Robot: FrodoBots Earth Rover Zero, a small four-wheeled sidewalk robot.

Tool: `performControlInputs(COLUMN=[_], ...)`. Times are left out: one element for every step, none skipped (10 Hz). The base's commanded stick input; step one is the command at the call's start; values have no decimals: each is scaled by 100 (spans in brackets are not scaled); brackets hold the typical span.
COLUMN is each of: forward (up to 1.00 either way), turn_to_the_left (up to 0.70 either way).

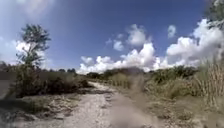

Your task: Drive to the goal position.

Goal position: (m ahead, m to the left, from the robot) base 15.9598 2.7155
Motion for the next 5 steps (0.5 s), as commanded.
performControlInputs(forward=[60, 60, 60, 60, 60], turn_to_the_left=[0, 0, 0, 0, 0])
